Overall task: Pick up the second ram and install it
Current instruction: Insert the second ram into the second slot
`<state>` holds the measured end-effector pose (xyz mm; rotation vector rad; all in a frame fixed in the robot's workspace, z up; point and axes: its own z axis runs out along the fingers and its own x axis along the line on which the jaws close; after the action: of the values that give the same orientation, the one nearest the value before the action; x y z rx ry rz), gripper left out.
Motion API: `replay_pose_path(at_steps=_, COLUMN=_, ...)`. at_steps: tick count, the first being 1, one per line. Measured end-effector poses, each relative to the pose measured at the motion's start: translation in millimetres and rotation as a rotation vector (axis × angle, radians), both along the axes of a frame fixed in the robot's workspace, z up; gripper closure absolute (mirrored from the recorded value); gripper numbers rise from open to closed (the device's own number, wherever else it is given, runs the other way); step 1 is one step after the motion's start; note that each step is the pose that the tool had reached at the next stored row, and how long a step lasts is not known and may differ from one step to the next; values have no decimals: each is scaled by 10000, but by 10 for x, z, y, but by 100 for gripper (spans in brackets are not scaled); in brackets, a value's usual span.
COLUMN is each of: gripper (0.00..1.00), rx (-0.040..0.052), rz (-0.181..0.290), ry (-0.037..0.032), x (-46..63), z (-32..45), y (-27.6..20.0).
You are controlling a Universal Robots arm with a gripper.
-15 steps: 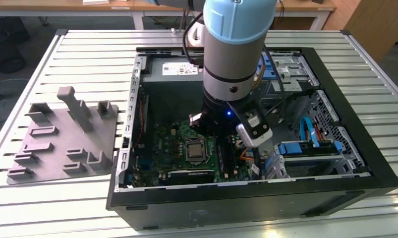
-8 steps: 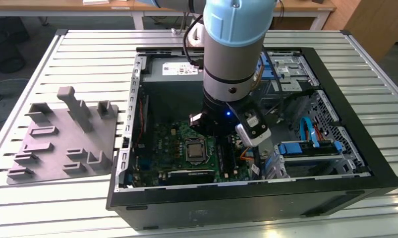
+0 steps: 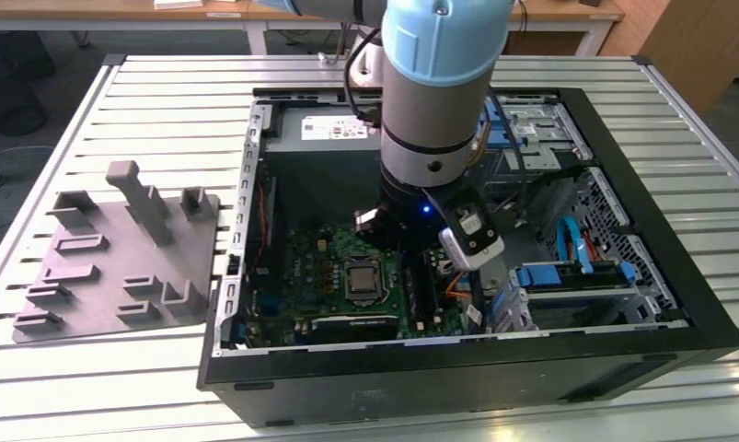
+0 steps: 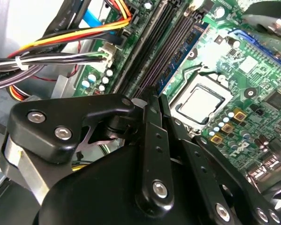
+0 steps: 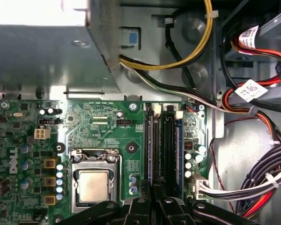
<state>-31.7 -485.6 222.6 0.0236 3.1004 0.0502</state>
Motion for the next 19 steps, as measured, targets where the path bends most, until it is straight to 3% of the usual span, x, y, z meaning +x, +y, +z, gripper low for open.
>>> replay_pose_path(at_steps=19, gripper=86, rx=-71, rz=-75, ry=1, x=59, z=-37, y=0)
